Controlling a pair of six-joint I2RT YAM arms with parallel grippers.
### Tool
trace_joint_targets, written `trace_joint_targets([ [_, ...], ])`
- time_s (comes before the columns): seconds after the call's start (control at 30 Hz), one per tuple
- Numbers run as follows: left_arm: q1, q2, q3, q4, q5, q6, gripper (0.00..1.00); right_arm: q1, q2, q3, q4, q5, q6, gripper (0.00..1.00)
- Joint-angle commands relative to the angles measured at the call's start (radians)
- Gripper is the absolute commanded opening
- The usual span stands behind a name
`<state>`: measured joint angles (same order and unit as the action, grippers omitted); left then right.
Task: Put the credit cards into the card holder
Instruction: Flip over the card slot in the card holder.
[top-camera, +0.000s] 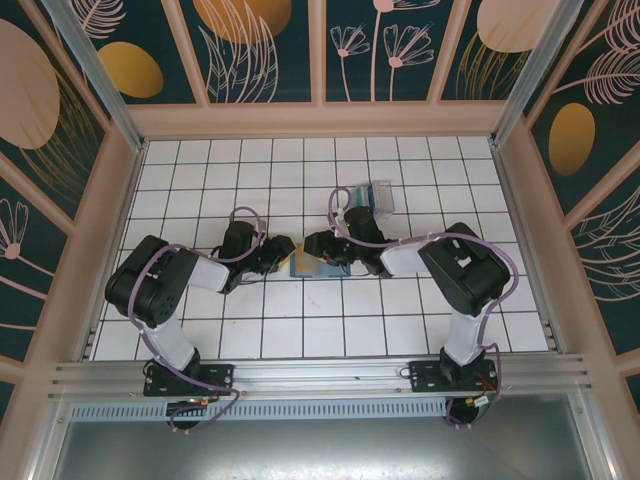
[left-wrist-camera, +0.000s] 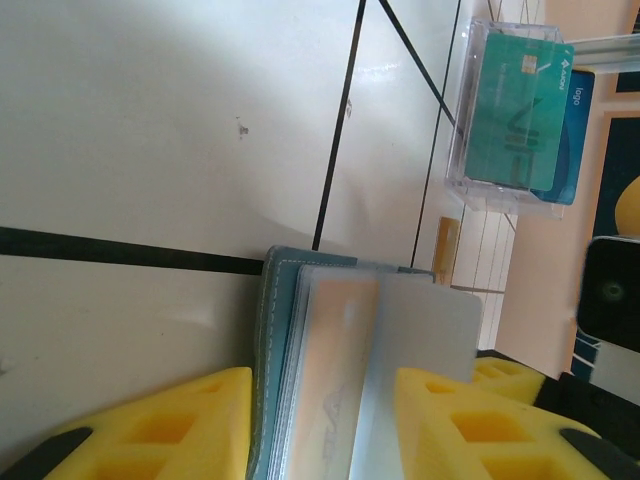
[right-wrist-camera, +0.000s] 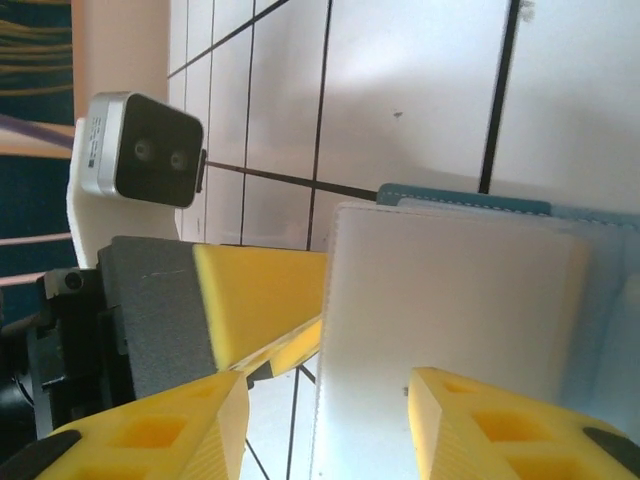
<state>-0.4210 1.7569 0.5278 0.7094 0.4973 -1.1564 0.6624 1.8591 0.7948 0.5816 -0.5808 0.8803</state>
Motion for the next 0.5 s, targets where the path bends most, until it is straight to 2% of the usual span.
trace_joint_targets([
  [0.0, -0.005, 0.027, 0.013, -0.054, -0.011, 0.026, 0.43, 0.001, 0.065, -0.039, 0.119, -0.048, 0.086, 0.42],
  [0.2, -0.005, 0.004, 0.015, -0.058, -0.020, 0.032, 0.45, 0.000, 0.068, -0.011, 0.054, -0.031, 0.077, 0.25],
  [0.3, -0.007, 0.032, 0.031, -0.065, 0.009, 0.038, 0.42, 0.000, 0.068, 0.007, 0.018, -0.027, 0.060, 0.16],
  [0.47, -0.011, 0.086, 0.056, -0.075, 0.040, 0.058, 0.35, -0.001, 0.089, 0.025, 0.000, -0.039, 0.060, 0.16],
])
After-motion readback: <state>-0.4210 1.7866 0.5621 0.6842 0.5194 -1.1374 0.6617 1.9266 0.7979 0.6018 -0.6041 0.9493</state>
